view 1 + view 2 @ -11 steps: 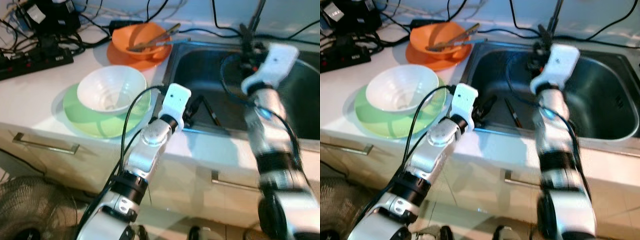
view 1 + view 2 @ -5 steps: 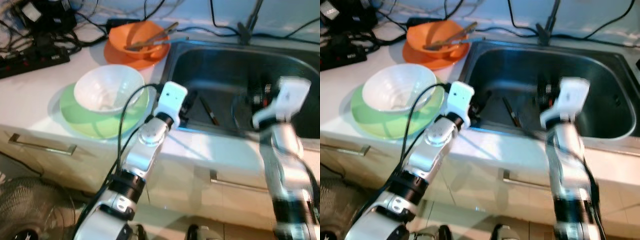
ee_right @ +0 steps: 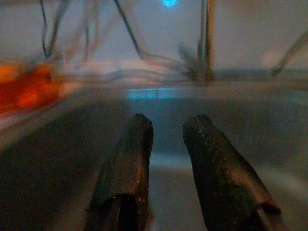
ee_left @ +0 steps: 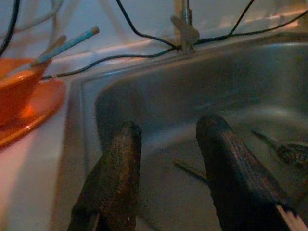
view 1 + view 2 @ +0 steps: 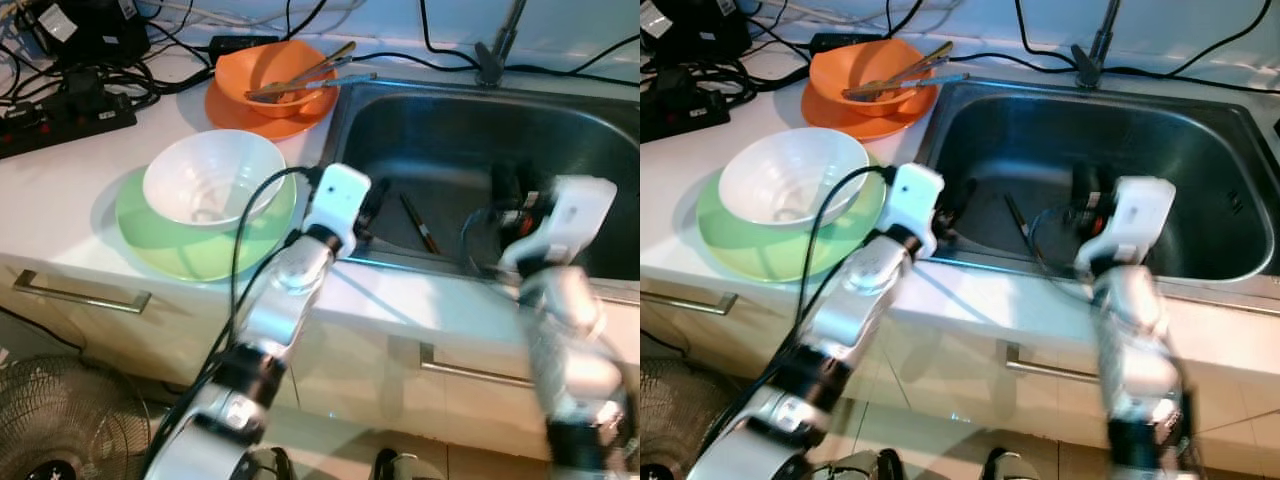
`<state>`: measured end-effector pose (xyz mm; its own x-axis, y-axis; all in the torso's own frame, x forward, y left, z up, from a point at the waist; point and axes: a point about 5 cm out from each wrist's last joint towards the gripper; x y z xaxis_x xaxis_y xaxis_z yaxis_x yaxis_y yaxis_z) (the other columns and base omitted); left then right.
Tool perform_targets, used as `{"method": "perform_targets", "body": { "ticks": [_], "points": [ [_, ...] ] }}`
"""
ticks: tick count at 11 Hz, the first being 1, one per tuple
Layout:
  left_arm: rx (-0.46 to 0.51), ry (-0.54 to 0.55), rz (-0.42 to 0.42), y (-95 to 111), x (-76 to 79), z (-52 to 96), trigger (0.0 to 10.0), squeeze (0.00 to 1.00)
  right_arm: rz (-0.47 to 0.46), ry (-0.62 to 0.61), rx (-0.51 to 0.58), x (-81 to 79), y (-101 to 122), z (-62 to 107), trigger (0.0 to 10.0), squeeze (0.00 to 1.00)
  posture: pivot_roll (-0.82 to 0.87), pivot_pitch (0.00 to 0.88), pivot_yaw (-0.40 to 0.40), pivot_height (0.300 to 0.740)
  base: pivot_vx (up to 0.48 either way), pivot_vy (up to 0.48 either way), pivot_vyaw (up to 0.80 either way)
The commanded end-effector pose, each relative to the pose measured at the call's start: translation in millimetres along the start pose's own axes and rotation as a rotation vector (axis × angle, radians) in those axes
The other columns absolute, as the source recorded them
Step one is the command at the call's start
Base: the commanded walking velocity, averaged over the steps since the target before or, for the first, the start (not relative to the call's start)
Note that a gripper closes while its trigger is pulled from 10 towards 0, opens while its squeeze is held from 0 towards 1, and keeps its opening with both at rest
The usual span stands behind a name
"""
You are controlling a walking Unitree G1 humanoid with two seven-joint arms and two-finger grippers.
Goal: Kitchen organization
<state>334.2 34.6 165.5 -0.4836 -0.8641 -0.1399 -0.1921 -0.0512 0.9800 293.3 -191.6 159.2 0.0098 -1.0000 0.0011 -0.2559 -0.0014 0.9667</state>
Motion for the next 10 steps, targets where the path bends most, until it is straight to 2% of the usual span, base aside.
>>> {"method": "perform_targets", "body": {
  "ticks": [1, 3, 4, 5, 6, 7, 8, 9, 10],
  "points": [
    [-0.005, -0.028, -0.013, -3, 4.2, 4.3, 10.0, 0.00, -0.017, -0.006, -0.075, -5.6, -20, 7.8, 10.0, 0.00, -0.02, 0.087, 0.053, 0.740, 0.000, 0.000, 0.00],
    [0.087, -0.090, -0.061, 18, 11.2, 6.0, 10.0, 0.00, -0.046, -0.013, -0.094, -15.6, -28, 8.8, 10.0, 0.00, 0.00, 0.044, 0.069, 0.740, 0.000, 0.000, 0.00],
    [0.142, -0.093, -0.074, 34, 9.7, 6.1, 10.0, 0.00, -0.058, -0.008, -0.096, -20.7, -30, 8.9, 10.0, 0.00, 0.01, 0.031, 0.073, 0.740, 0.000, 0.000, 0.00],
    [0.233, -0.074, -0.076, 66, -0.3, 5.7, 10.0, 0.00, -0.070, 0.008, -0.093, -28.6, -32, 8.7, 10.0, 0.00, 0.02, 0.023, 0.077, 0.740, 0.000, 0.000, 0.00],
    [0.287, -0.049, -0.065, 87, -11.4, 6.1, 10.0, 0.00, -0.077, 0.013, -0.095, -31.6, -33, 8.9, 10.0, 0.00, 0.03, 0.017, 0.081, 0.740, 0.000, 0.000, 0.00],
    [0.317, 0.028, -0.064, 107, -40.5, 10.1, 10.0, 0.00, -0.084, 0.022, -0.097, -36.0, -36, 9.1, 10.0, 0.00, 0.04, 0.008, 0.085, 0.740, 0.000, 0.000, 0.00],
    [0.272, 0.144, -0.125, 112, -82.7, 20.5, 10.0, 0.00, -0.086, 0.027, -0.097, -38.5, -36, 7.6, 10.0, 0.00, 0.05, 0.017, 0.085, 0.740, 0.000, 0.000, 0.00],
    [0.248, 0.193, -0.144, 112, -101.0, 27.1, 10.0, 0.00, -0.085, 0.029, -0.097, -39.1, -37, 6.7, 10.0, 0.00, 0.05, 0.023, 0.087, 0.740, 0.000, 0.000, 0.00],
    [0.133, 0.323, -0.200, 106, -146.9, 47.5, 10.0, 0.00, -0.085, 0.028, -0.097, -39.3, -37, 5.9, 10.0, 0.00, 0.06, 0.027, 0.087, 0.740, 0.000, 0.000, 0.00]
  ]
}}
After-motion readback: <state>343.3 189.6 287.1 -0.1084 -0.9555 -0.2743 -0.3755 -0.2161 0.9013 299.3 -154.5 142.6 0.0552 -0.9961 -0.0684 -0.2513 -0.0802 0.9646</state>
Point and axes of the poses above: a point about 5 cm out from each wrist's last joint towards the gripper, its own z axis pointing back from the gripper into the wrist, its own y axis along the axis of the wrist's last joint, x = y × z, and after that the axes turned 3 degrees about z, right-handed
